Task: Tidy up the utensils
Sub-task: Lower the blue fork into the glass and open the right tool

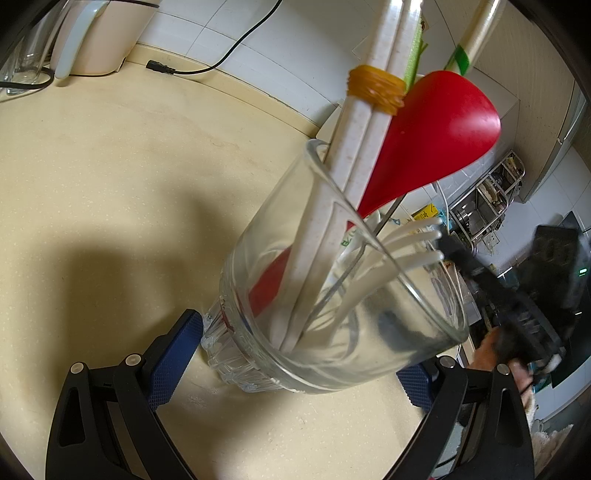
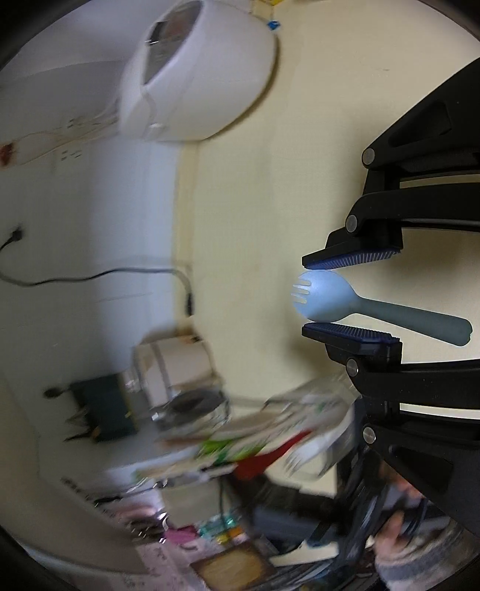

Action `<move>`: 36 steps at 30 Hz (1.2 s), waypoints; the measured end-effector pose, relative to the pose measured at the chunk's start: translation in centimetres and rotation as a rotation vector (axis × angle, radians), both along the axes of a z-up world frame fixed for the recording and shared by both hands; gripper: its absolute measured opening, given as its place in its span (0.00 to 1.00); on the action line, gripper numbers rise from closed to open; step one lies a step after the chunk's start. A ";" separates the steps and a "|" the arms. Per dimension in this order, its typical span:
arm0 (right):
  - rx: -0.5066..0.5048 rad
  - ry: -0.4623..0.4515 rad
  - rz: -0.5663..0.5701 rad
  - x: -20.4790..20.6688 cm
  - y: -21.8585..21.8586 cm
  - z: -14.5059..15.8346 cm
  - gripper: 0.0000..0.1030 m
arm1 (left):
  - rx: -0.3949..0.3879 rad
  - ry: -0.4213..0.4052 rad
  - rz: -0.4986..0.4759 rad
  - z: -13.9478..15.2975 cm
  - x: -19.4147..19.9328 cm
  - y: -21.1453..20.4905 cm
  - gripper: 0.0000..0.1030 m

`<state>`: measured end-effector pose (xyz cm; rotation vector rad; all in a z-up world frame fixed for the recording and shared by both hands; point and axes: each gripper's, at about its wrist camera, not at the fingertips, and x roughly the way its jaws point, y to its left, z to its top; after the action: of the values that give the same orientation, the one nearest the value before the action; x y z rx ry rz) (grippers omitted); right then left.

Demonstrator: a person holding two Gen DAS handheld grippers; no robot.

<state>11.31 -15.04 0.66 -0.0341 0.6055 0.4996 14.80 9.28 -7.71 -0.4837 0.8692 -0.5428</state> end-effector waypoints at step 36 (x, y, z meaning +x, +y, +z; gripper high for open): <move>0.063 -0.274 0.131 -1.1 10.5 4.3 0.29 | 0.000 0.000 0.000 0.0 0.0 0.0 0.95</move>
<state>10.18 -4.51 4.98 -0.0812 0.3198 0.6282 14.79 9.32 -7.69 -0.4836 0.8695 -0.5428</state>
